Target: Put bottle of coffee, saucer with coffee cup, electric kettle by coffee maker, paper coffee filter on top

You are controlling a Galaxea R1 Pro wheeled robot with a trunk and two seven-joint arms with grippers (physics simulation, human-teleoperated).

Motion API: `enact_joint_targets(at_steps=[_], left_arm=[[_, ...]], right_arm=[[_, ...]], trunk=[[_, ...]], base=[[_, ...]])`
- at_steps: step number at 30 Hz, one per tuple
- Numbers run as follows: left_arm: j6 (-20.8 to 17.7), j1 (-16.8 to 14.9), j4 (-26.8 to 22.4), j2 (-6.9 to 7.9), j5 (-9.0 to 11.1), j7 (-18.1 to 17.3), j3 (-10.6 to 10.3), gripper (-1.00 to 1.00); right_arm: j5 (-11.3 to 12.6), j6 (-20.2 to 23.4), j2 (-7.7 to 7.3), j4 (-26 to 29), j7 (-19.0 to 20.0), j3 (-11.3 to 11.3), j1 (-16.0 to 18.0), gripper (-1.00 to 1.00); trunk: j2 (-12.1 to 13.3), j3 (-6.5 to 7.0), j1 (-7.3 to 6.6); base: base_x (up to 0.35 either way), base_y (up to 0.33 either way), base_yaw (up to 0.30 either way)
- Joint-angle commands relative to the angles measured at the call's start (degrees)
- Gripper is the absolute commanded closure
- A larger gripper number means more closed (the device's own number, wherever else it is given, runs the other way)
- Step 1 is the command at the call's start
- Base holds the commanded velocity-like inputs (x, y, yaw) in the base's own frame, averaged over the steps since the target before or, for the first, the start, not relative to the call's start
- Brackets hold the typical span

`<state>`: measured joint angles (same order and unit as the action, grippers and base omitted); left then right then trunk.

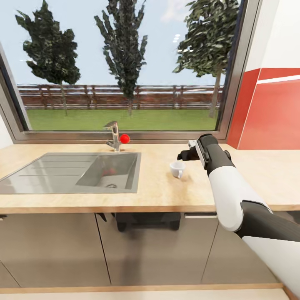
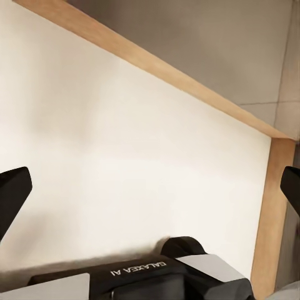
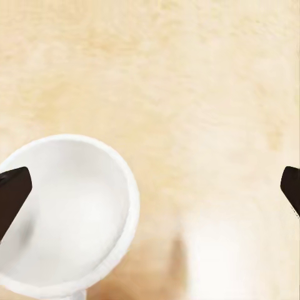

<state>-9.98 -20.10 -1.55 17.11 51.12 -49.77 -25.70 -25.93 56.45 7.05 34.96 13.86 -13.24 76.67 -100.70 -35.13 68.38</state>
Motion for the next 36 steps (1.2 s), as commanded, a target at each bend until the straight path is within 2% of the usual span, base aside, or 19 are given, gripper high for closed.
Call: enact_joint_targets(at_steps=[1,21,36], left_arm=[[-0.6,0.0,0.0,0.03,0.6,-0.2,-0.3,-1.0],[-0.6,0.0,0.0,0.03,0.6,-0.2,-0.3,-1.0],[-0.6,0.0,0.0,0.03,0.6,-0.2,-0.3,-1.0]], right_arm=[[-0.6,0.1,0.08,0.1,0.5,-0.4,0.1,-1.0],[-0.6,-0.2,-1.66,-2.8,0.4,-0.4,-0.9,-1.0],[-0.5,-0.3,-1.71,-3.7,0.4,-0.3,-1.2,-1.0]], trunk=[[0.0,-0.06,0.01],[0.0,-0.06,0.01],[0.0,-0.06,0.01]], base=[[0.148,-0.002,0.0],[0.025,0.0,0.0],[0.0,0.0,0.0]])
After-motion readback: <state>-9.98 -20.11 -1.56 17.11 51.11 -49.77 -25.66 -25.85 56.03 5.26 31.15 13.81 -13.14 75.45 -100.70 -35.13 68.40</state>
